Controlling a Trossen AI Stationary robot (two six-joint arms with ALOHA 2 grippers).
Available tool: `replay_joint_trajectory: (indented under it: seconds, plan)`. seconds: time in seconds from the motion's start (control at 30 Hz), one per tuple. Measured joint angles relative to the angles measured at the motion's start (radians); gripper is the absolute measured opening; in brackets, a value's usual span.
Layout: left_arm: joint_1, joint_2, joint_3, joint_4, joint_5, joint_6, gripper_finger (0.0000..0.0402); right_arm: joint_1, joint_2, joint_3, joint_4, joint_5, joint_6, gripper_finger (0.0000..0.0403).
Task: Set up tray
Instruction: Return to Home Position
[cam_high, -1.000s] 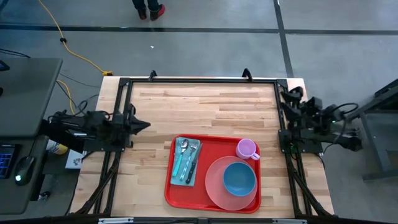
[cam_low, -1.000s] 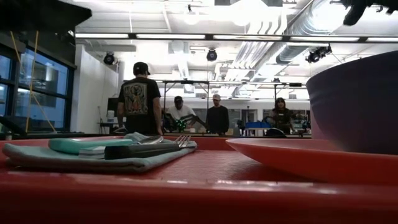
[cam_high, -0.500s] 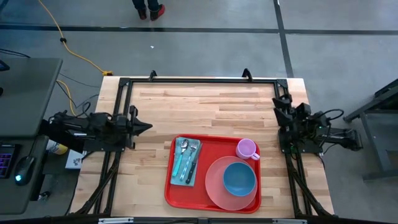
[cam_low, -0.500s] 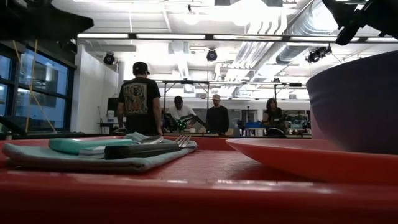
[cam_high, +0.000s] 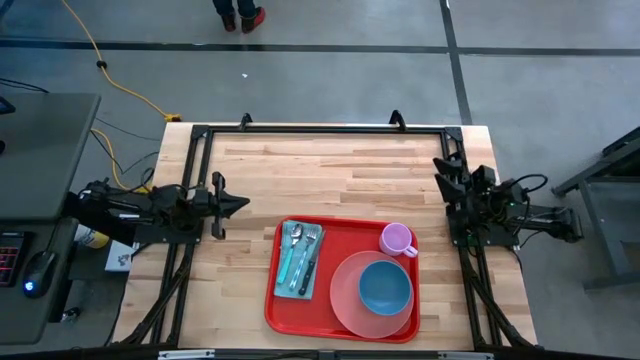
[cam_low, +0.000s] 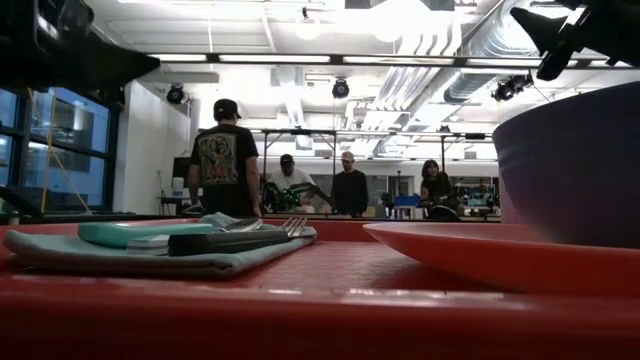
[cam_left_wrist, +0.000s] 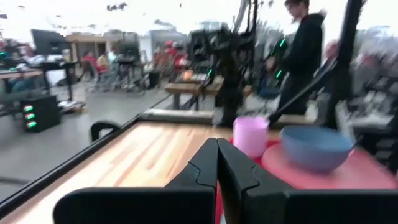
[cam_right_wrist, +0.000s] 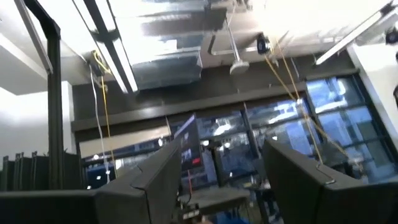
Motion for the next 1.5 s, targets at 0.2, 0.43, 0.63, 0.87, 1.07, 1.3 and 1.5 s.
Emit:
replay_joint_trajectory:
  seconds: [0.2, 0.43, 0.63, 0.87, 1.07, 1.3, 1.5]
  plan:
    - [0.0, 0.008, 0.0, -0.085, -0.035, 0.139, 0.004, 0.0, 0.0, 0.0, -0.097, -0.027, 0.068, 0.0206]
    - [0.0, 0.018, 0.0, -0.084, -0.089, 0.231, 0.004, 0.0, 0.0, 0.0, -0.158, -0.229, 0.129, 0.0206]
    - [0.001, 0.018, 0.0, -0.08, -0.115, 0.265, 0.004, -0.001, -0.01, 0.0, -0.124, -0.33, 0.044, 0.0206]
    - [0.001, 0.017, 0.0, 0.066, -0.066, 0.425, 0.004, -0.001, -0.02, 0.0, -0.182, -0.381, 0.056, 0.0206]
    - [0.049, 0.017, 0.0, 0.088, 0.036, 0.447, 0.004, -0.05, -0.026, 0.0, -0.178, -0.467, 0.087, 0.0206]
    - [0.255, 0.061, -0.004, 0.14, 0.255, 0.45, 0.004, -0.199, -0.026, 0.0, -0.116, -0.699, 0.226, 0.0206]
    - [0.369, 0.128, -0.005, 0.174, 0.348, 0.429, 0.004, -0.272, -0.024, 0.001, -0.195, -0.649, 0.163, 0.0206]
